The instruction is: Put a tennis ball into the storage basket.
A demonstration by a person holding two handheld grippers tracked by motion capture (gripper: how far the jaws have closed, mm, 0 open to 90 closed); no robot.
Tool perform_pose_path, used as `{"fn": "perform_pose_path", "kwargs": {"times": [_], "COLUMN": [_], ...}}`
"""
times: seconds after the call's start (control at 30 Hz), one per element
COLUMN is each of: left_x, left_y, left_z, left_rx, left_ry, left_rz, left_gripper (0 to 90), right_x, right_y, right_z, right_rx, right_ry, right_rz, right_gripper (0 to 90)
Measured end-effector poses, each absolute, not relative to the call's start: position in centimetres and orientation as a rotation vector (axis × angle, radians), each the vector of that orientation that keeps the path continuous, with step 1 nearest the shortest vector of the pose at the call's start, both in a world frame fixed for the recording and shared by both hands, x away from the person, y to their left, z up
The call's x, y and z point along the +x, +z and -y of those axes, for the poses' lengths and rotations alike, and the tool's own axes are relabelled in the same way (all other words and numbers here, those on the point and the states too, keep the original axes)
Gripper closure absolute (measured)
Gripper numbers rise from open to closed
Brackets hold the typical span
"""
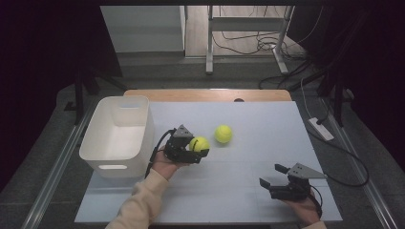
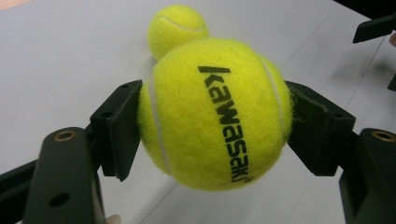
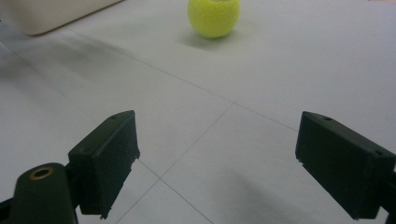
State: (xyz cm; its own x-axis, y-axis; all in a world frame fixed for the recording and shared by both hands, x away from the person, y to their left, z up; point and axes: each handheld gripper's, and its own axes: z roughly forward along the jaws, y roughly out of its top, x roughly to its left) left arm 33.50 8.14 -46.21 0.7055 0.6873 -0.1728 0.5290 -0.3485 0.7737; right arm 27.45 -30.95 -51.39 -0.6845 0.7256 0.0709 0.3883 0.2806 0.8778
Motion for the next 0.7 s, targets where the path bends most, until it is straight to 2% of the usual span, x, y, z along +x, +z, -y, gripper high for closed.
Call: {"fn": "perform_pose_path", "kwargs": {"times": [0.7], "left_x": [32.6], "left_y": [-43.6], "left_z": [-8.9], "left_rx": [1.928], "left_ry": [0.258], "left_rz": [-0.876], "left_gripper": [27.0], "right_x": [27.5], "right_y": [-51.4], "right_z": [31.0], "right_rx": [1.018], "right_ry": [1.370], "right_rz": [-2.210], "right_gripper": [12.9]}}
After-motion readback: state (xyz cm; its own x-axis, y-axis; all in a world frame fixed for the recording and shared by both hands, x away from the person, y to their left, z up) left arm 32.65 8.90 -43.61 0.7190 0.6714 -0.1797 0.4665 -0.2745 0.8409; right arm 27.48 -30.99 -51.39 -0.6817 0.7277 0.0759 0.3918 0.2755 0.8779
